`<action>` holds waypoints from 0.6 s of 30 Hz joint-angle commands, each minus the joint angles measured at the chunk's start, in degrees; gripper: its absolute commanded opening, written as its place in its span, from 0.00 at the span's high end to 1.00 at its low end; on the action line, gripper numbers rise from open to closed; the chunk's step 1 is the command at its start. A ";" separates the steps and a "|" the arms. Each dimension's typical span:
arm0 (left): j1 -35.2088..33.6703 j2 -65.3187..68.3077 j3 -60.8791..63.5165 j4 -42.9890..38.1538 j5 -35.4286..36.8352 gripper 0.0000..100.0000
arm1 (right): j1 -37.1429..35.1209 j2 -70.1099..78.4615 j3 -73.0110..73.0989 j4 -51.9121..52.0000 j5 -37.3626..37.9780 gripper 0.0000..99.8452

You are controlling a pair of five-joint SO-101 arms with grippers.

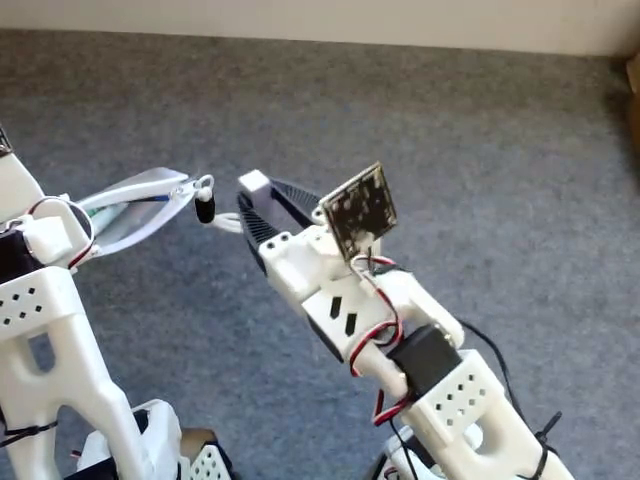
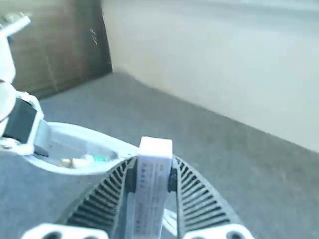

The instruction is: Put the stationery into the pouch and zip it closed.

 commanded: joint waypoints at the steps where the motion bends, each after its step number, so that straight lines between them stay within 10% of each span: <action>1: 1.01 -0.22 0.13 -0.62 -0.44 0.99 | -3.30 -1.98 1.98 -11.74 -0.26 1.00; 18: 1.27 -0.22 0.13 -0.70 -0.44 0.99 | -10.77 0.57 4.26 -36.09 -0.09 1.00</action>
